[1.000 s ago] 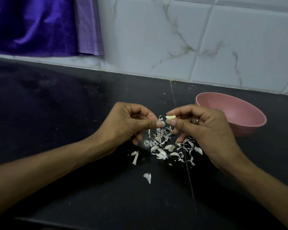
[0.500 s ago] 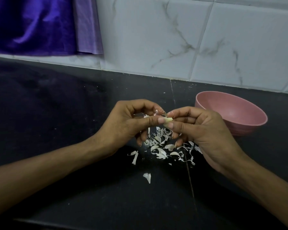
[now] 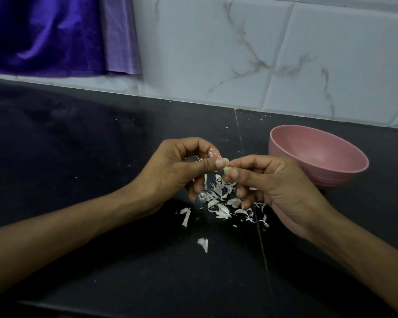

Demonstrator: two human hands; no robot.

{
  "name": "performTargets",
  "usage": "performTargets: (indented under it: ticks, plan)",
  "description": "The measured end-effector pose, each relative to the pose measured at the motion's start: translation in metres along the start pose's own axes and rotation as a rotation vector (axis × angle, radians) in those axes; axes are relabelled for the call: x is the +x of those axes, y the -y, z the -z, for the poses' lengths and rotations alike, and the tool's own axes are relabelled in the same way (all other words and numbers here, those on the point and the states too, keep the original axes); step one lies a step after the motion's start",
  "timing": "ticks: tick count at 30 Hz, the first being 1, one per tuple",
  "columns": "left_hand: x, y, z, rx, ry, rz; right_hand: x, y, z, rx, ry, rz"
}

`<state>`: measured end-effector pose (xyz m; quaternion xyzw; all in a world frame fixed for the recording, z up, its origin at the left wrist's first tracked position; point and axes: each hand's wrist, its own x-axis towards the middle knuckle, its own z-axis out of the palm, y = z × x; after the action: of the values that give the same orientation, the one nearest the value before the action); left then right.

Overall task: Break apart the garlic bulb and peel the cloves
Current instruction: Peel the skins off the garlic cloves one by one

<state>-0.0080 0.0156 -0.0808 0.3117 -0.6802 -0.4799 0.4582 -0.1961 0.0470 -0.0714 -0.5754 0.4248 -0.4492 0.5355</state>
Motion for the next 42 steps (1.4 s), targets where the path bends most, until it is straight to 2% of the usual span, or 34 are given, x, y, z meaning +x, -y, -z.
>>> performTargets:
  ticks: [9, 17, 22, 27, 32, 39, 42]
  plan:
    - [-0.001, -0.001, -0.002, 0.09, 0.033, -0.021, 0.002, -0.003, 0.002, -0.004, 0.023, -0.021]
    - [-0.003, 0.003, 0.0, 0.294, -0.031, -0.124, 0.002, -0.004, 0.001, -0.074, -0.064, 0.056]
    - [-0.003, 0.005, -0.001, 0.269, -0.051, -0.125, 0.004, -0.006, 0.004, -0.053, -0.087, 0.065]
    - [-0.002, 0.007, 0.001, 0.224, 0.0, -0.133, 0.004, -0.007, 0.006, -0.064, -0.083, 0.09]
    - [0.002, 0.013, 0.004, 0.266, -0.001, -0.143, 0.006, -0.009, 0.008, -0.063, -0.098, 0.148]
    - [0.008, 0.015, 0.016, 0.38, -0.148, -0.185, 0.011, -0.011, 0.011, -0.091, -0.098, 0.218]
    - [0.009, 0.018, 0.016, 0.469, -0.141, -0.225, 0.012, -0.013, 0.012, -0.133, -0.098, 0.244]
